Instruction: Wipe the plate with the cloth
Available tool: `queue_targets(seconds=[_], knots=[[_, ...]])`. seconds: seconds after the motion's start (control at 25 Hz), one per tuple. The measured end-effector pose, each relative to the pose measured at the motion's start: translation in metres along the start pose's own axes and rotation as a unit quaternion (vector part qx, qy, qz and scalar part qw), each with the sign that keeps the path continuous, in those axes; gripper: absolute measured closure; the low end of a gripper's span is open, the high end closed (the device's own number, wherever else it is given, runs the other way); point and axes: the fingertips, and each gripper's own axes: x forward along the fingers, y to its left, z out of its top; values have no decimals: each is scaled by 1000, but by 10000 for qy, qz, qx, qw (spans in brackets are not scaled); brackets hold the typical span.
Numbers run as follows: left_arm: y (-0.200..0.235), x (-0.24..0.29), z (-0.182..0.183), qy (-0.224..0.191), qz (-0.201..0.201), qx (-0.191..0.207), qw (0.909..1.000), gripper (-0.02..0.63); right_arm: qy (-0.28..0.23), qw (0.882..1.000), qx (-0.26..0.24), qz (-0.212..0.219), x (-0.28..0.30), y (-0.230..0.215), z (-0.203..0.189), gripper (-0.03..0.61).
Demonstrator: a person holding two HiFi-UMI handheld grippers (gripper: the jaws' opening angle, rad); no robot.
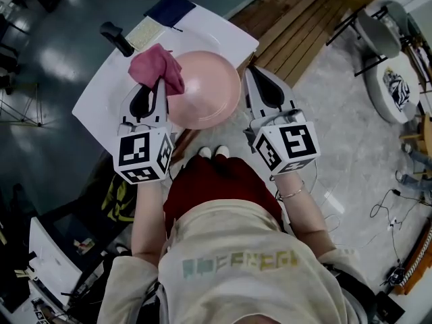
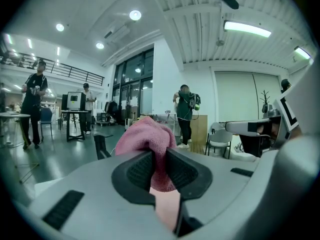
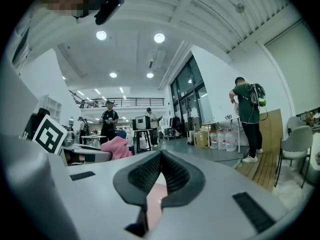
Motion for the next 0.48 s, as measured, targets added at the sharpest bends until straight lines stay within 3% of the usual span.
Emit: queue_targets(seconds=[0.48], knots=[[-8,-9,5,-86,79,45,9999,546,-128,9997,-72,191,-7,5,6,541]])
